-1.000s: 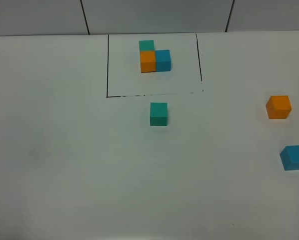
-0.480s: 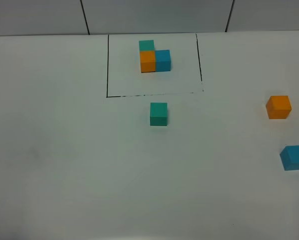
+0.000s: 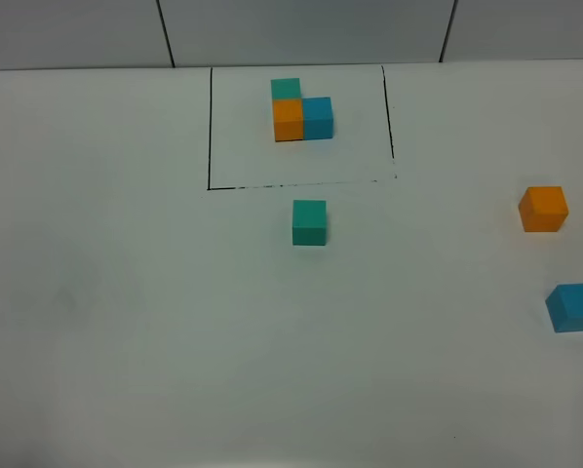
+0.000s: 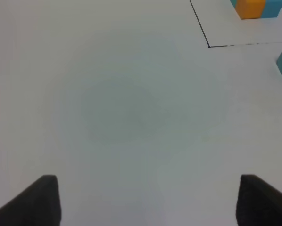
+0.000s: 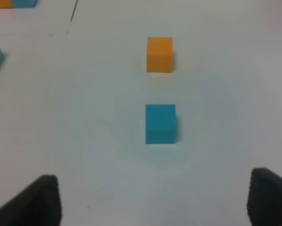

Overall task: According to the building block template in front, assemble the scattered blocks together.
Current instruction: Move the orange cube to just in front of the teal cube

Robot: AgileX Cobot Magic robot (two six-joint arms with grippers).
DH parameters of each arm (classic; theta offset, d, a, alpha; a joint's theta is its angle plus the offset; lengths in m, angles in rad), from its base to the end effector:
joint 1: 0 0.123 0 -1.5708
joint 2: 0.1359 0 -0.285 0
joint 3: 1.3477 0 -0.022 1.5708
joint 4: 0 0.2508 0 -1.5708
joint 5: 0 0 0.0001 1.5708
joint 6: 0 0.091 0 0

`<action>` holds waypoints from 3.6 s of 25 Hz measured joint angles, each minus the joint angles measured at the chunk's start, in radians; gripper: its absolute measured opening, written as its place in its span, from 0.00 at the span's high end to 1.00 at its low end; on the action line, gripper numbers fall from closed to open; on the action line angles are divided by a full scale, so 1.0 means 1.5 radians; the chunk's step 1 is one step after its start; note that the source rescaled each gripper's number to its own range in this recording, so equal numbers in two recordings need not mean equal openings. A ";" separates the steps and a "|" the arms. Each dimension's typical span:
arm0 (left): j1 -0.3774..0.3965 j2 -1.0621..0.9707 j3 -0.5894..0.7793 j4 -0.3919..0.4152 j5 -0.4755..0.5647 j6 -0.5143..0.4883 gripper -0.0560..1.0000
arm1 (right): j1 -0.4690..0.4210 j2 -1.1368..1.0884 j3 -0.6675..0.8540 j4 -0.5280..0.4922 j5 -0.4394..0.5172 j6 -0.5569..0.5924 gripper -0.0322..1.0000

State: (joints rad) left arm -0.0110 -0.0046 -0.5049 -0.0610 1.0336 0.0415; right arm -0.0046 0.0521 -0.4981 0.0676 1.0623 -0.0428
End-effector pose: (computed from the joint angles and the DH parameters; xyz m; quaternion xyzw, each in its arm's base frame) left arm -0.0052 -0.0047 0.2810 0.0230 0.8428 -0.0223 0.5372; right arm 0.0033 0.0054 0.2768 -0.0170 0.8667 0.0220 0.4980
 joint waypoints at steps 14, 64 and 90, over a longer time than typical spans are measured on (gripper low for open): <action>0.000 0.000 0.000 0.000 0.000 0.000 0.28 | 0.000 0.292 -0.016 0.001 -0.094 -0.001 0.06; 0.000 0.000 0.000 0.001 0.001 0.001 0.28 | -0.021 1.369 -0.580 0.003 -0.235 -0.066 0.25; 0.000 0.000 0.000 0.001 0.001 0.001 0.28 | 0.292 1.278 -0.581 -0.078 -0.071 0.329 0.96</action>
State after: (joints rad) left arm -0.0110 -0.0046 -0.5049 -0.0599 1.0356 0.0425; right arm 0.4333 1.9684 -1.3689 -0.0498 0.9556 0.4511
